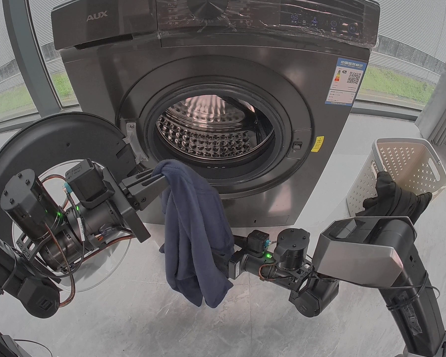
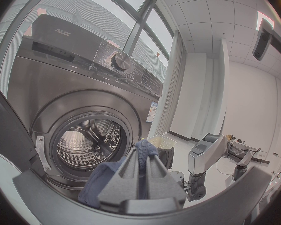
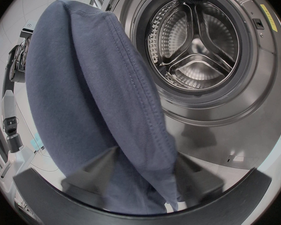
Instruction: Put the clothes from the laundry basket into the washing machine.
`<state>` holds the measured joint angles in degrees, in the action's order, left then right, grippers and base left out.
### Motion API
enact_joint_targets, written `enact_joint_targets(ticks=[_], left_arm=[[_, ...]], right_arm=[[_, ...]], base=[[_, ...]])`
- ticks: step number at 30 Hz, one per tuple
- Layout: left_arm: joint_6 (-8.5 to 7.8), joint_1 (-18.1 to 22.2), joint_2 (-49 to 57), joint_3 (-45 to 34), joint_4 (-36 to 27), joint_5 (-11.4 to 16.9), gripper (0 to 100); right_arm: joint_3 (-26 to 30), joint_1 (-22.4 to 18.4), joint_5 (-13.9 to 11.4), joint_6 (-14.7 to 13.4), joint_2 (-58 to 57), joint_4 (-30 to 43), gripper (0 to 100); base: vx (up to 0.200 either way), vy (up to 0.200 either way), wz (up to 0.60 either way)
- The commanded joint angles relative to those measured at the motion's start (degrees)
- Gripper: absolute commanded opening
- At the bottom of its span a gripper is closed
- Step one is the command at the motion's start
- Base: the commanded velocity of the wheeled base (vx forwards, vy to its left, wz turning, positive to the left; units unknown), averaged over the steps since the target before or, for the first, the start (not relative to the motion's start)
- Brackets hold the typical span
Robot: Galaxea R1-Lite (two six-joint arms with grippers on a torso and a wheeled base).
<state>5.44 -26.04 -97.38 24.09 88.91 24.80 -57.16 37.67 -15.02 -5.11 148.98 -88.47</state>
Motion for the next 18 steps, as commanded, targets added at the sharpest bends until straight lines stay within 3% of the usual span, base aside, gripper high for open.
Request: enact_joint_targets(ticks=[1, 8, 18], left_arm=[[0.01, 0.11, -0.27, -0.01, 0.04, -0.01, 0], [0.10, 1.25, -0.36, 0.17, 0.04, -0.10, 0], [0.19, 5.12, -0.27, 0.52, 0.04, -0.01, 0]], right_arm=[[1.35, -0.14, -0.01, 0.01, -0.89, -0.04, 0], [6.80, -1.11, -0.01, -0.08, -6.77, -0.13, 0], [20.86, -9.81, 0.52, 2.30, -28.83, 1.10, 0]], base=[[0.000, 0.000, 0.00], [0.000, 0.000, 0.00], [0.000, 0.000, 0.00]])
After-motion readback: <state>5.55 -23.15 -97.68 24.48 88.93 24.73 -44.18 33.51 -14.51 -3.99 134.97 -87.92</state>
